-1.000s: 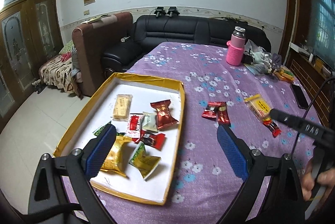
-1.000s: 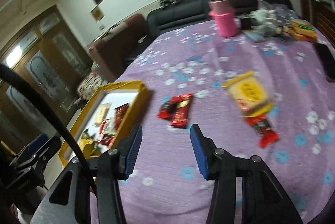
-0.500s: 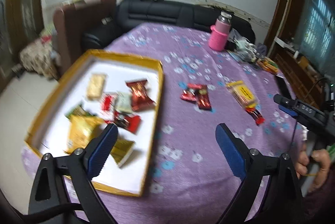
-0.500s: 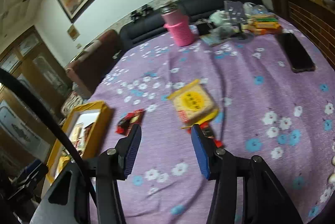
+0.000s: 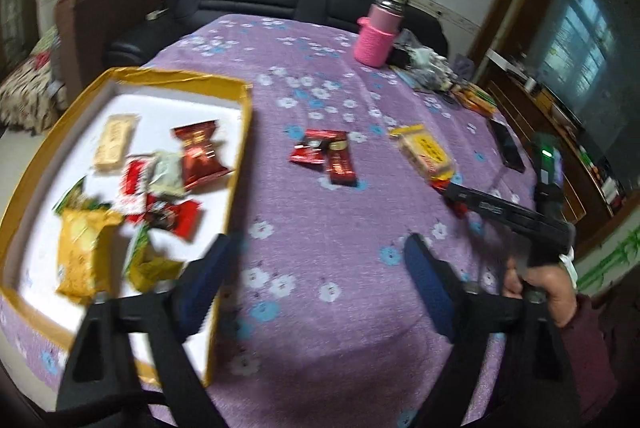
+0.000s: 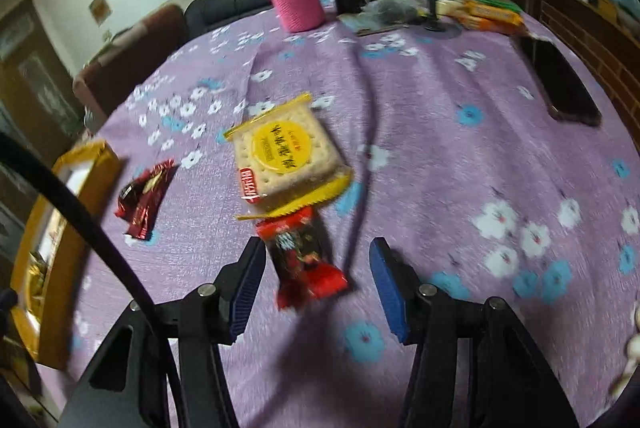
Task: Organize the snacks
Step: 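Move both grippers back to the remaining red candies on the tablecloth, then grasp a red chocolate bar with the left gripper while the right grasps a red candy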
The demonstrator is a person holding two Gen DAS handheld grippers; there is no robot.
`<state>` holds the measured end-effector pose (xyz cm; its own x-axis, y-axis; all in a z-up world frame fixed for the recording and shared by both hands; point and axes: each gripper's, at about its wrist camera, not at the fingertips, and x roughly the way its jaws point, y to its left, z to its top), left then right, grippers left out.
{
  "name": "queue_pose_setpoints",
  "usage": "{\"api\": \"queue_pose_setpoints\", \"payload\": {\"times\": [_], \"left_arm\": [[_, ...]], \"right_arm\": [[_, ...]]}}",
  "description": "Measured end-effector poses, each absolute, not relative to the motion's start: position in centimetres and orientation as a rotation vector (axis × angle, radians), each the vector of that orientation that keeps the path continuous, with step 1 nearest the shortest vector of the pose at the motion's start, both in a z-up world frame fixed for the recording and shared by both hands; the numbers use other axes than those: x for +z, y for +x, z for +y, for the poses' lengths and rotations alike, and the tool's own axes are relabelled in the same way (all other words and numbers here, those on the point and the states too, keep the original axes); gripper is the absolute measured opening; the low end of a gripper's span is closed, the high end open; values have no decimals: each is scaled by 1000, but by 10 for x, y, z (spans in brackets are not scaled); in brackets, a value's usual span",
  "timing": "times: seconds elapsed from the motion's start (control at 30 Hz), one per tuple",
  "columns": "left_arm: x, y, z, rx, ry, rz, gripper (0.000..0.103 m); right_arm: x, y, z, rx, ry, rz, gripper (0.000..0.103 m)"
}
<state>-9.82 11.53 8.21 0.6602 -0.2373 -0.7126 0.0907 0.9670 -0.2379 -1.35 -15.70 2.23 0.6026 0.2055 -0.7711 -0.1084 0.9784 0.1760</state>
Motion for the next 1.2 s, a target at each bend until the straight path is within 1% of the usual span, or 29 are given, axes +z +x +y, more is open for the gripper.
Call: {"api": "queue_pose_setpoints", "payload": {"times": [0.03, 0.07, 0.1, 0.17, 0.2, 0.4, 0.6, 0.73, 0.9, 0.93, 0.97, 1.0, 1.2], "left_arm": [[81, -94, 111, -208, -179, 837, 59], [79, -88, 107, -224, -168, 852, 51], [76, -80, 102, -230, -157, 871, 49], [72, -67, 96, -237, -157, 893, 49], [69, -58, 92, -246, -166, 907, 49], [52, -3, 72, -268, -175, 970, 49], [30, 48, 56, -214, -97, 1026, 49], [17, 68, 49, -180, -46, 1054, 49], [14, 76, 34, -144, 87, 1024, 49], [14, 74, 31, -138, 120, 1011, 47], [13, 73, 29, -147, 131, 1003, 33], [14, 69, 27, -173, 128, 999, 26], [18, 51, 28, -190, 110, 999, 26]], "right_arm": [[21, -11, -153, 187, 101, 909, 54], [20, -10, -150, 187, 90, 908, 54], [20, -9, -148, 182, 73, 901, 52], [20, -9, -145, 175, 47, 895, 40], [19, -10, -145, 172, 35, 889, 30], [17, -18, -148, 196, 33, 856, 29], [18, -13, -152, 229, 73, 870, 29], [18, -13, -152, 229, 78, 877, 29], [18, -13, -149, 221, 62, 880, 29], [18, -13, -150, 222, 63, 882, 29], [18, -12, -150, 222, 66, 884, 29], [18, -12, -151, 223, 71, 886, 29], [18, -14, -154, 250, 110, 896, 28]]}}
